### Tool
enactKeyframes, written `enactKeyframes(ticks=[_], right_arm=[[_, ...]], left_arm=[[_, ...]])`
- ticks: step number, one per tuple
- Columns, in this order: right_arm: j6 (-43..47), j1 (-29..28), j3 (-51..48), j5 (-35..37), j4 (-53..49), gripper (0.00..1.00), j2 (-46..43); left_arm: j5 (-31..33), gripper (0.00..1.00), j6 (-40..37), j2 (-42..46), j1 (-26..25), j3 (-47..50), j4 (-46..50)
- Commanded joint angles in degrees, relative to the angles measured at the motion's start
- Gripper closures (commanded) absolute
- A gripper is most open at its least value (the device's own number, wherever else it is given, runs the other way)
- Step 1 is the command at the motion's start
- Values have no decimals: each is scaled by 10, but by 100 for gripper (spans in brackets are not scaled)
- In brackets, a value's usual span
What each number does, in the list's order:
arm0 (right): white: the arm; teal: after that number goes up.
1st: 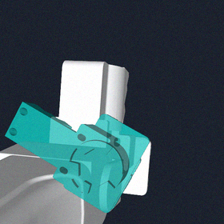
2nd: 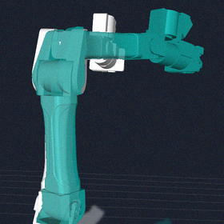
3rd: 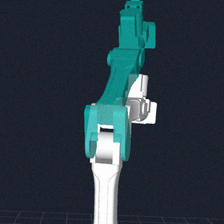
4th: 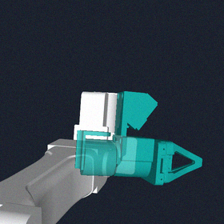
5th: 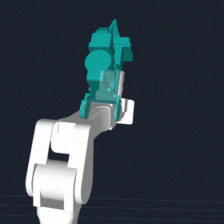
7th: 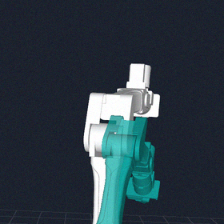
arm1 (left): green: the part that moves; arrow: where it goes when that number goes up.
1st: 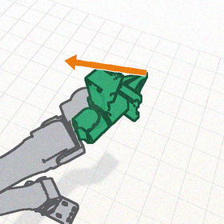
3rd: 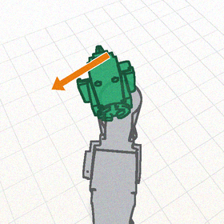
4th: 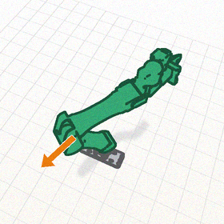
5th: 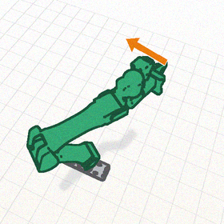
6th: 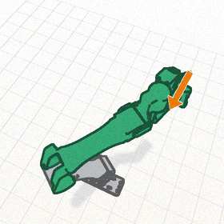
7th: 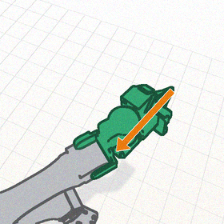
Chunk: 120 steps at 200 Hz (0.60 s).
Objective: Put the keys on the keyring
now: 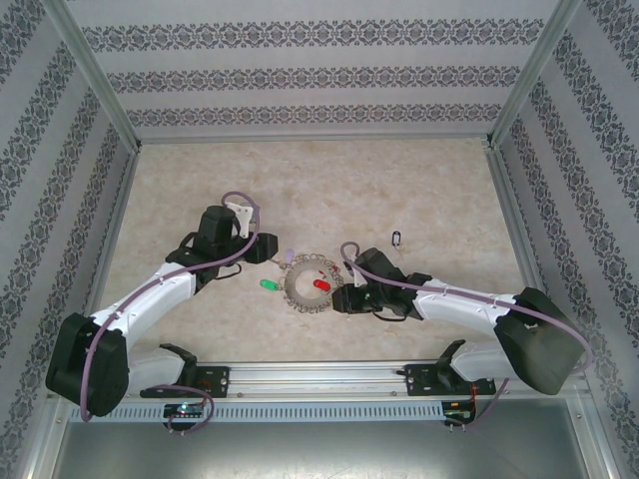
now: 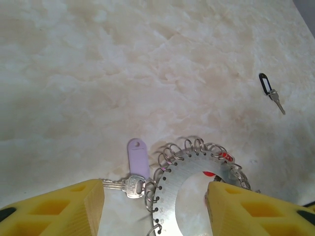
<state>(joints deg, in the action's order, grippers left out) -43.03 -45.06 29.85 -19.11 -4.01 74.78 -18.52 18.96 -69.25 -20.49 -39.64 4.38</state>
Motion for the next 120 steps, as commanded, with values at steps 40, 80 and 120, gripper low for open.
enactKeyframes(ticks=[40,80,120], right_arm=[[-92,-43,44,-5,32,73,67],[-76,-64,89,28,-9,73,83],[-76,-69,107,35,-41,73,107]], left_arm=[[23,41,-7,2,6,-1,-18],[32,42,-18,15,6,-4,-5],[38,42,-24,36,6,2,2]])
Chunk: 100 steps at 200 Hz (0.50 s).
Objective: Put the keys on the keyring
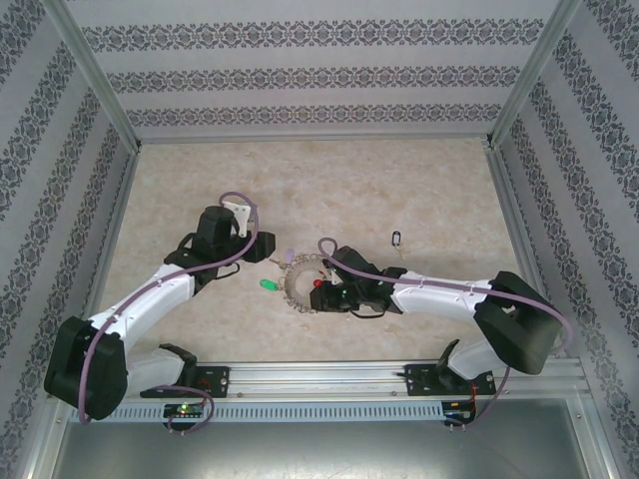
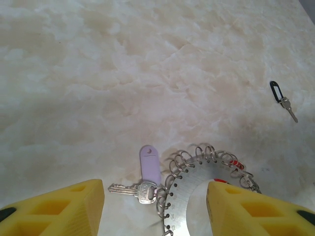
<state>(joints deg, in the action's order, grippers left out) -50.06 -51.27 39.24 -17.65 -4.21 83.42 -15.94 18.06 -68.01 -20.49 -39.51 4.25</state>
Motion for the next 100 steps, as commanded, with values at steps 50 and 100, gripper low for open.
enactKeyframes(ticks=[50,100], right_arm=[[-4,-12,30,36,-60,72,43],[5,-12,50,29,-72,74,66]], left_arm=[[17,41,-19,49,6,10,12],[27,41,-22,62,6,10,18]])
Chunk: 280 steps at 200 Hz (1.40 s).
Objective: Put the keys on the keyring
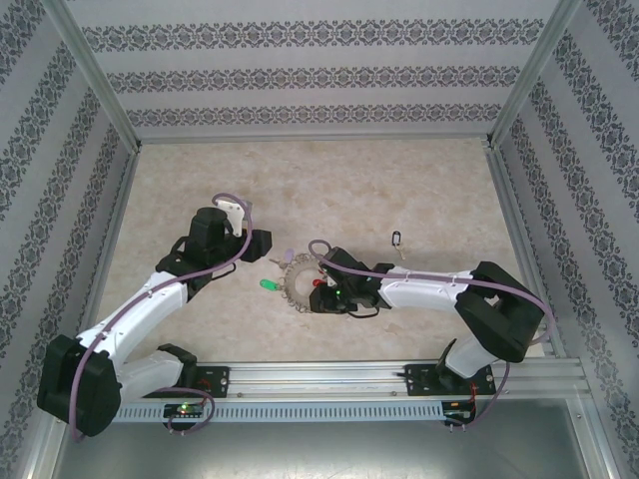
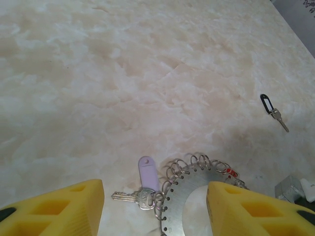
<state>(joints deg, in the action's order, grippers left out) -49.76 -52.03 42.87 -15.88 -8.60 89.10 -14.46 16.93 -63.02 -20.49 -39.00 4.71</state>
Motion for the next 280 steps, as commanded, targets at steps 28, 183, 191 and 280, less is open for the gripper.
enactKeyframes(ticks=[28,183,191,280], right_arm=[[1,-4,15,26,-40,75,9],[53,-53,137,125,-203,73,59],[54,-52,143,126,-210,73,66],[68,-69,180,158,-253,81,103]], left_arm=[[12,41,-12,13,6,5,14],[20,41,-18,29,6,9,18],[20,41,-18,29,6,10,18],[22,41,-21,41,6,16,20]])
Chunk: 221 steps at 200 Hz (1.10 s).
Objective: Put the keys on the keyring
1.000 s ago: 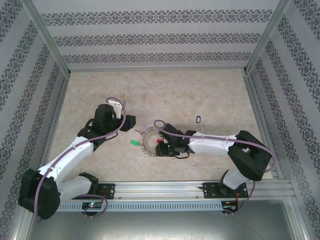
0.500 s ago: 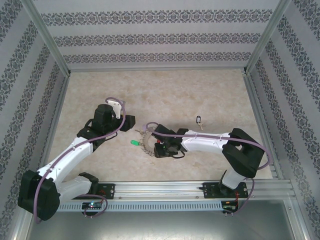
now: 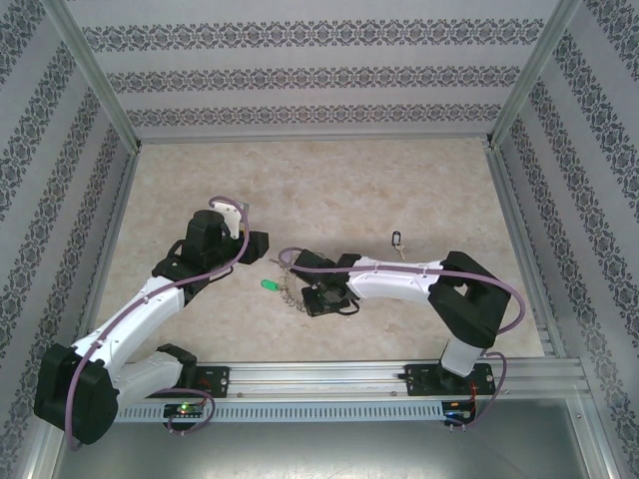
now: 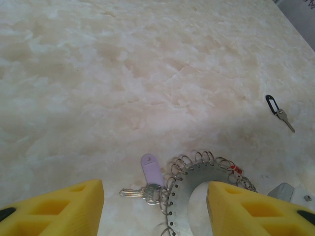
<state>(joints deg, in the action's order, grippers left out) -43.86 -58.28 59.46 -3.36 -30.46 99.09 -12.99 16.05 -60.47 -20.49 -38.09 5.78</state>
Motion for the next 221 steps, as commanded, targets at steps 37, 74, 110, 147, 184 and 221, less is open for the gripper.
enactKeyframes(ticks=[37,74,110,147,184,221], right_arm=[[7,-8,11,52,-41,87,-5],[6,-8,10,50,-36,84,-8],[7,-3,-1,47,-24,86,-21],[7,7,-23,33,4,86,-37],[4,9,-21,25,-1,85,-26],[7,11,-18,27,-8,85,-14]], left_arm=[[7,41,-13,16,6,7,5],[7,41,-12,15,6,7,4],[5,41,-10,14,6,6,1],[3,41,-8,9,6,5,-2],[0,41,-9,4,7,0,0],[-2,41,-9,3,6,-1,0]])
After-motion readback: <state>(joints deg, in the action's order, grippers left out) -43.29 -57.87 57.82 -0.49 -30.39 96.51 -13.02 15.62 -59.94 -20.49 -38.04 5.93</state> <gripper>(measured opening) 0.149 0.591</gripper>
